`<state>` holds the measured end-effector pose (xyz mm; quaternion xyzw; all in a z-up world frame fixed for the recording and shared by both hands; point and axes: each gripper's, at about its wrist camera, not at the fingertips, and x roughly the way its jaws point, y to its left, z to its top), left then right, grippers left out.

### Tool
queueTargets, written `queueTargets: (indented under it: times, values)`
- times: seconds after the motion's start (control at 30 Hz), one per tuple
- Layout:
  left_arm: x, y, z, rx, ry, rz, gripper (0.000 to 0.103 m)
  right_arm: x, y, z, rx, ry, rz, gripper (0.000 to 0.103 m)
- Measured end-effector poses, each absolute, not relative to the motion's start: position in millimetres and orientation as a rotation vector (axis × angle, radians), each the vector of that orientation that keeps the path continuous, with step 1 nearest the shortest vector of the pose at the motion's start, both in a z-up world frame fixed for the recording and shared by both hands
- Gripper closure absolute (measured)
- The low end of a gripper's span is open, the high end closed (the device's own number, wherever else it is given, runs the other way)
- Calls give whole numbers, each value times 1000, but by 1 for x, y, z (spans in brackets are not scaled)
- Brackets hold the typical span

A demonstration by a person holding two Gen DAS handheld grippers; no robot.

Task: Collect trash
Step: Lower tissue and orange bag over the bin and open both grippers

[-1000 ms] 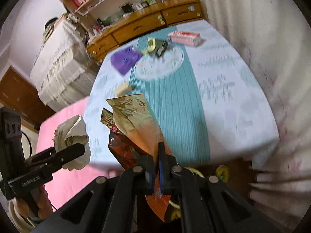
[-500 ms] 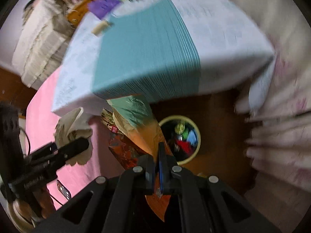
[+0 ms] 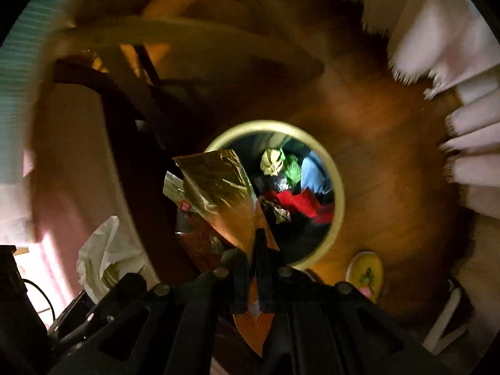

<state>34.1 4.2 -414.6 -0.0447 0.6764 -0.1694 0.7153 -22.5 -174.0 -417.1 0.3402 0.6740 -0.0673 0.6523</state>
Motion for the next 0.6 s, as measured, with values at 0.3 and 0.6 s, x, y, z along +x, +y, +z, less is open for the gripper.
queueTargets:
  times: [0.3,0.6]
  values:
    - [49,-11,-497,25,1531,-355,17,-8,-183,-509,791,1578,-165,44]
    - [49,-4,-501,20,1501,-296,16,-11,-195,-494,735,1552,-131,44]
